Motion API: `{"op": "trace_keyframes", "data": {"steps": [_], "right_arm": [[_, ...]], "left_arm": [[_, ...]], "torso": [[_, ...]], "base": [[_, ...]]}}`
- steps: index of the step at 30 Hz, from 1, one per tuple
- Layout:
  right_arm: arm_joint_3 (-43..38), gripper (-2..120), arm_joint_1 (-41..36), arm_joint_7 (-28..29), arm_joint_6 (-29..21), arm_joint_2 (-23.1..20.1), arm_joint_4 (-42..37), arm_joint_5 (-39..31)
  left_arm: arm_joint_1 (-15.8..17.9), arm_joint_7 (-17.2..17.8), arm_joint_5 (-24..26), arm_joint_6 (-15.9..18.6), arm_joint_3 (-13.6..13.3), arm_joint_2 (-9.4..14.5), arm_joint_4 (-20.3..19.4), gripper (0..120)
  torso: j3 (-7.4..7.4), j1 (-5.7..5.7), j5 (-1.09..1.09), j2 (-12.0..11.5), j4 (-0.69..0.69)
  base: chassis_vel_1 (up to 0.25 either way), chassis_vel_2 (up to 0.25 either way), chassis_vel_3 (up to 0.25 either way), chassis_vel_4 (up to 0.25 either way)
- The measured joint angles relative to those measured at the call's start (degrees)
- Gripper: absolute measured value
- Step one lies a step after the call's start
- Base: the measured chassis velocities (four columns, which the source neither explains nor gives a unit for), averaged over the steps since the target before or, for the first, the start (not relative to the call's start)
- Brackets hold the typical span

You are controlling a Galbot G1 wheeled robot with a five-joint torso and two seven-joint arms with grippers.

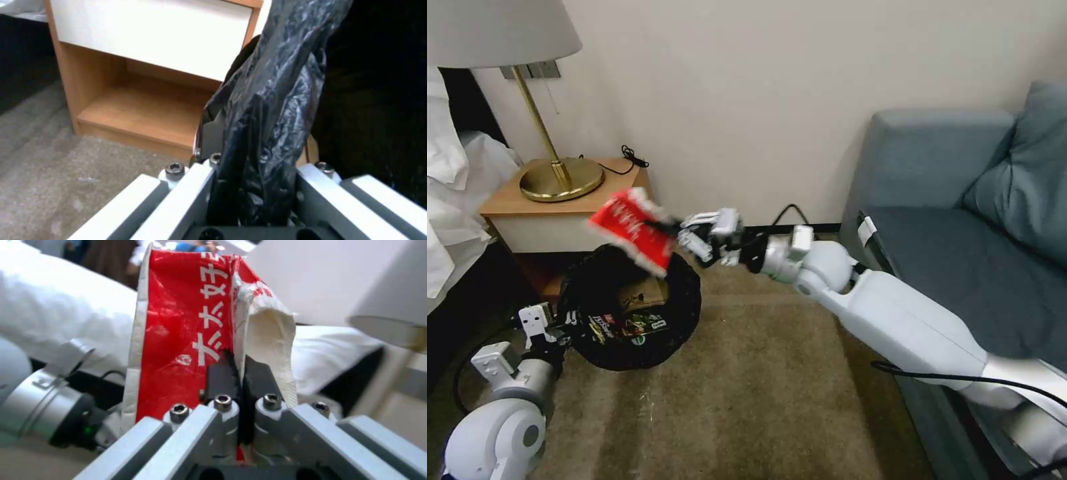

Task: Pick up the trash bin, then pick up the garbage on the floor and place it into the trash bin.

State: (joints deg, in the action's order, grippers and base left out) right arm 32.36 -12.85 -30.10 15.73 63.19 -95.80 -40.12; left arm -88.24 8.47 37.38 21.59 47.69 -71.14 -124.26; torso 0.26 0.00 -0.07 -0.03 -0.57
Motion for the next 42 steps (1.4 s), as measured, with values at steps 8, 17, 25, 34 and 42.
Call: {"op": "trace_keyframes", "data": {"steps": [8, 17, 25, 34, 42], "right_arm": [[4.8, 0, 2.0, -0.1, 0.3, 3.7, 2.8, 1.9], [6.4, 0, 2.1, -1.5, 2.6, 6.7, 9.9, 5.5], [6.6, 0, 2.7, -3.9, 5.0, 8.5, 14.5, 8.6], [6.3, 1, 2.8, -4.4, 7.0, 8.5, 16.2, 10.5], [5.6, 35, 3.9, -6.7, 8.1, 7.4, 16.4, 10.5]], "left_arm": [[-1.4, -0.5, -1.3, 0.0, 0.3, -1.4, -1.4, 1], [-2.5, -0.8, -1.2, -0.1, 0.7, -1.1, -2.6, 1], [-2.6, -0.9, -0.6, -0.2, 0.9, -0.7, -2.7, 1], [-2.6, -0.8, -0.1, -0.2, 1.0, -0.2, -2.8, 1], [-2.0, -0.4, 0.8, -0.1, 1.0, 0.5, -2.4, 1]], "torso": [[0.00, 0.00, 0.00, 0.0, -0.03], [0.00, 0.00, 0.02, 0.0, -0.03], [0.00, 0.00, 0.01, 0.0, -0.03], [0.00, 0.00, 0.01, 0.0, -0.03], [0.00, 0.00, 0.01, 0.0, -0.03]], "base": [[0.000, 0.000, 0.000, 0.000], [0.000, 0.000, 0.000, 0.000], [0.000, 0.000, 0.000, 0.000], [0.000, 0.000, 0.000, 0.000], [0.000, 0.000, 0.000, 0.000]]}}
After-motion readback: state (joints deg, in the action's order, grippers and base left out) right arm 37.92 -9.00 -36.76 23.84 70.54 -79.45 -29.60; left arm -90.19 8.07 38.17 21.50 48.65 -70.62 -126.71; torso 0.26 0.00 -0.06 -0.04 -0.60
